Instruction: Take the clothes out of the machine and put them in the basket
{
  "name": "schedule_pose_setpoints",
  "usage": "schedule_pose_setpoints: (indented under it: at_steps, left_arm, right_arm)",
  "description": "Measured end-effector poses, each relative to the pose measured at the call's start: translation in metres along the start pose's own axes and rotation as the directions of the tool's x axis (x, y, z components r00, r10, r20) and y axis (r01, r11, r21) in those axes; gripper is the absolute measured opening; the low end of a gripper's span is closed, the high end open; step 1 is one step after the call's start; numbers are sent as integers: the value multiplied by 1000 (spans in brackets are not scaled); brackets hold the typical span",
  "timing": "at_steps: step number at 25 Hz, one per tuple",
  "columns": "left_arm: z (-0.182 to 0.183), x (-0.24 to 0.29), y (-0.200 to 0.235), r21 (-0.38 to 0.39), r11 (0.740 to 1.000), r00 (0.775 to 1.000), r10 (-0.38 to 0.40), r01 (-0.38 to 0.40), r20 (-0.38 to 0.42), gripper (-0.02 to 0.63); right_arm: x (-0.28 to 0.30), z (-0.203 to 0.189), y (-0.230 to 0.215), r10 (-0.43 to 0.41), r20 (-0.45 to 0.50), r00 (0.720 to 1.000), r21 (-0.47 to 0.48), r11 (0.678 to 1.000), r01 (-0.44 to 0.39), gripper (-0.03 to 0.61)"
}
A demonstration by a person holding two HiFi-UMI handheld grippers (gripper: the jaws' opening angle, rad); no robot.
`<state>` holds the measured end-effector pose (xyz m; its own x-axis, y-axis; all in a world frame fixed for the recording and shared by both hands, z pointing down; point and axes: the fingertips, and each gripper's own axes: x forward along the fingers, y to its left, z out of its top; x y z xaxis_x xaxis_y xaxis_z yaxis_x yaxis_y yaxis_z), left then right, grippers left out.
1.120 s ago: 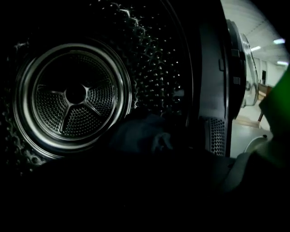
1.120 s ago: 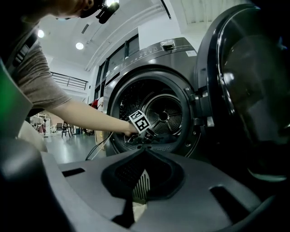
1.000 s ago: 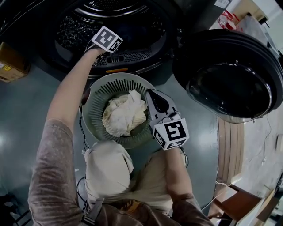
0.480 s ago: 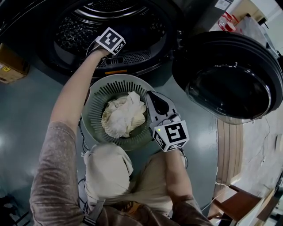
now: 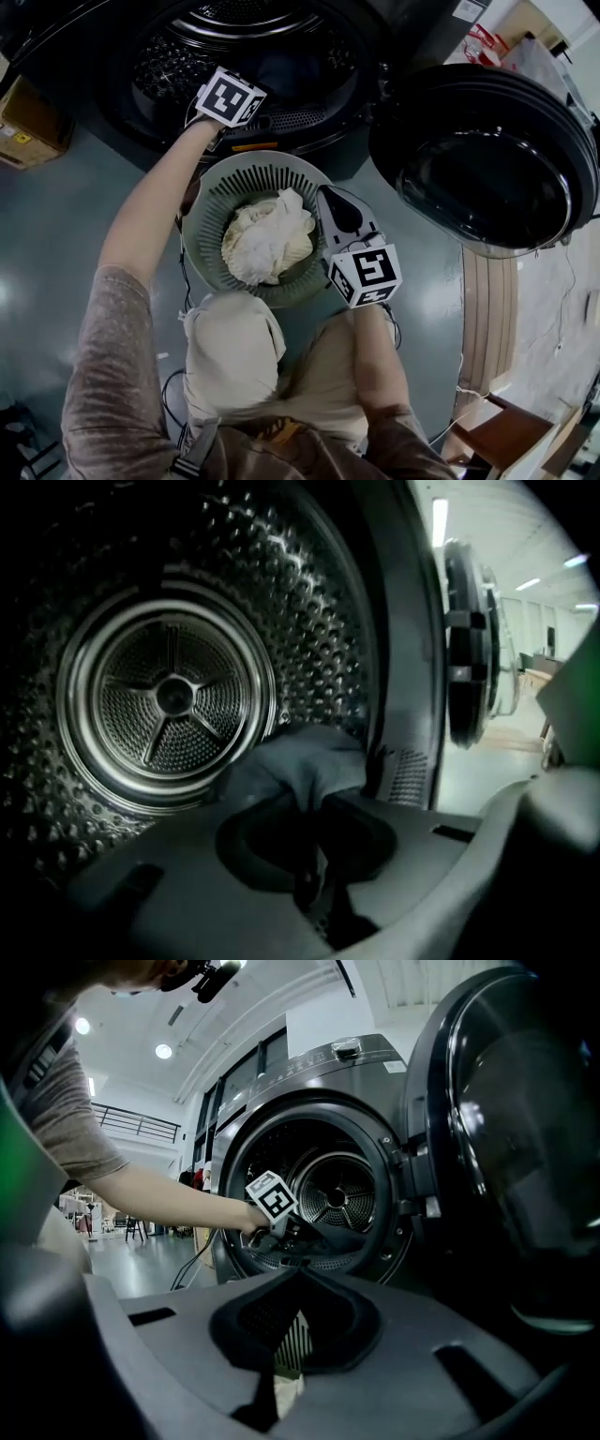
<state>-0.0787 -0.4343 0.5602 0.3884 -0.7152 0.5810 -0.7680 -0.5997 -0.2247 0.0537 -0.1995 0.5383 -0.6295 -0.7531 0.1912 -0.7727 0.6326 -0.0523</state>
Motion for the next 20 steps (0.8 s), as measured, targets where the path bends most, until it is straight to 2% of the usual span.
schedule_pose_setpoints:
  at_steps: [6,11,20]
  left_arm:
    - [7,-69,-40,25,999,997,-30,29,69,49]
    - [-5,-119,-66,-20,999,994,-43,45,101,48]
    - [-26,-182,-124,0,995,991,-96,97,92,48]
  right_arm:
    - [-6,0,-6,-7,15,1000,15,1000,7,-2]
    - [-9,5,-3,4,29,1000,13,1000,-5,-2]
    - [-18,11,-8,-3,58,998,18,1000,2,-2]
